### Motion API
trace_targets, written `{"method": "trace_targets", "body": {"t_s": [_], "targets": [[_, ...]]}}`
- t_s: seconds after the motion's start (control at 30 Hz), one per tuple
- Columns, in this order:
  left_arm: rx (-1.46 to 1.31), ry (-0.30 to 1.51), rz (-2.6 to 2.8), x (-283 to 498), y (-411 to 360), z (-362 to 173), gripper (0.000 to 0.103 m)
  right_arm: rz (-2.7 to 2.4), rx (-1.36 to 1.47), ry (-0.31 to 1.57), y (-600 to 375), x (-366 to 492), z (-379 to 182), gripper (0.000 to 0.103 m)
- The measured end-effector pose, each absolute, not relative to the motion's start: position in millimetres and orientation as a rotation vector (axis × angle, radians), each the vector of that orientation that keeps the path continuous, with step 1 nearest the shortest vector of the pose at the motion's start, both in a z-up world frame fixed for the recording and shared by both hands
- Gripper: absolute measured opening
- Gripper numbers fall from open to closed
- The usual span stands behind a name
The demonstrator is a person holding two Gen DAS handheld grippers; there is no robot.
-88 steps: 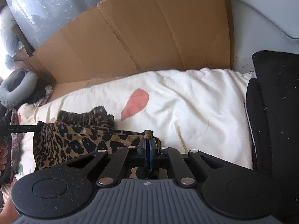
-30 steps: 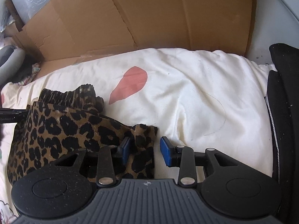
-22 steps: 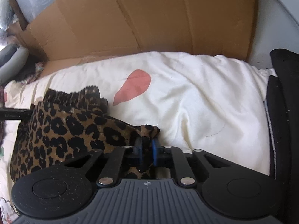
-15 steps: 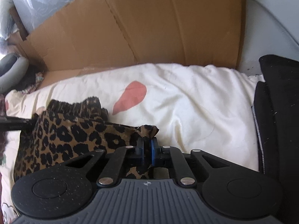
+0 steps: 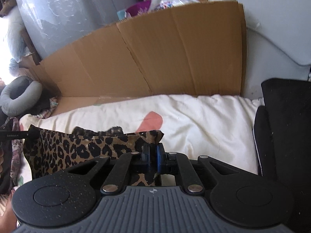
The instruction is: Fold clothes
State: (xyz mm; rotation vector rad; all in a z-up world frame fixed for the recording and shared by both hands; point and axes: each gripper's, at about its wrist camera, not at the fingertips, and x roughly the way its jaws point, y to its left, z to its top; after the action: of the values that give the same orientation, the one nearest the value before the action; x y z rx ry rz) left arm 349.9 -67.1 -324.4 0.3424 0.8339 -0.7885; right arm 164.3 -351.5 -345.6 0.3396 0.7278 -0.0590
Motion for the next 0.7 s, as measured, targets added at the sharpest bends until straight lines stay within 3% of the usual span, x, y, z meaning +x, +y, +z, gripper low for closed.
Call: {"method": "trace_targets", "body": {"t_s": [0.3,0.7], "targets": [[0.329,0.801,-0.784,352,-72,-304,0.008,-0.066,0.336,0.697,-352,169,-331,0.004],[0.365,0.852,-0.735,370,-86,-334,0.008,-0.062,0.302,0.774,-354,212,-360,0.004]]}}
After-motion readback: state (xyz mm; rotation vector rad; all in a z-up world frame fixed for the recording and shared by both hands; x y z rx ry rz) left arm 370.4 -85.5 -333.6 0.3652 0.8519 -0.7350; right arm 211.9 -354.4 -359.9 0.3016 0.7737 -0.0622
